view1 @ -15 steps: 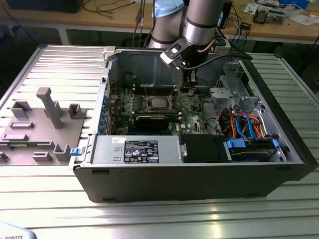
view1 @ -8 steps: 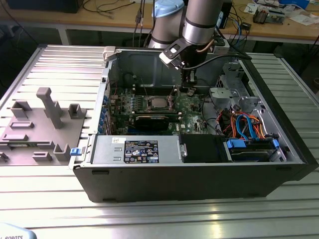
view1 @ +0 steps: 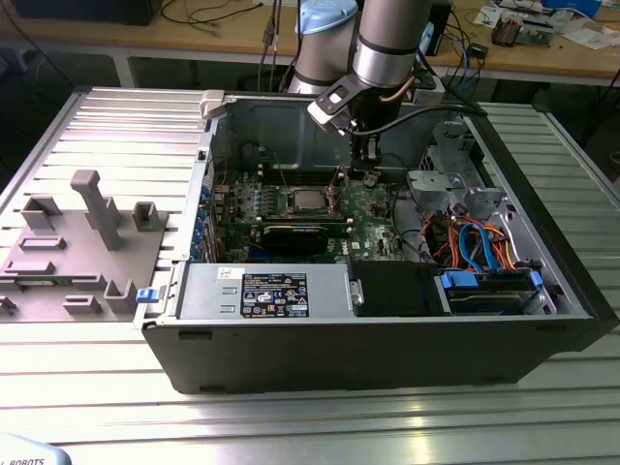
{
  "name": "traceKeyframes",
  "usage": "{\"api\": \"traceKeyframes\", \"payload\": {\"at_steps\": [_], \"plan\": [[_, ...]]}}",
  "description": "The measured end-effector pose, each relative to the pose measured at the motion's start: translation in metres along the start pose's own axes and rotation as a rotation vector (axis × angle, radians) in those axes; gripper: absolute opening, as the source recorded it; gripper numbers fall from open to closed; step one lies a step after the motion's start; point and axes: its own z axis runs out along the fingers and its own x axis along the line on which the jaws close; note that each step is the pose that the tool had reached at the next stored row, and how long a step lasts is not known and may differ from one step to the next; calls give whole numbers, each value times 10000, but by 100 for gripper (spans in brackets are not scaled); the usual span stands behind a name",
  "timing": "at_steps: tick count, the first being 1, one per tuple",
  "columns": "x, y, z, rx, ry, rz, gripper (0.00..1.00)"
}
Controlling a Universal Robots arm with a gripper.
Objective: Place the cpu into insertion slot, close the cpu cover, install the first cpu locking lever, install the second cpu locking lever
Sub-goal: 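Close the cpu cover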
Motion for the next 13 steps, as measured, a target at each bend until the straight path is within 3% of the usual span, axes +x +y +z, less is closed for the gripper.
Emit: {"api": "traceKeyframes", "payload": {"at_steps": [13], "plan": [[-1, -68, 2, -1, 0, 0, 11]]}}
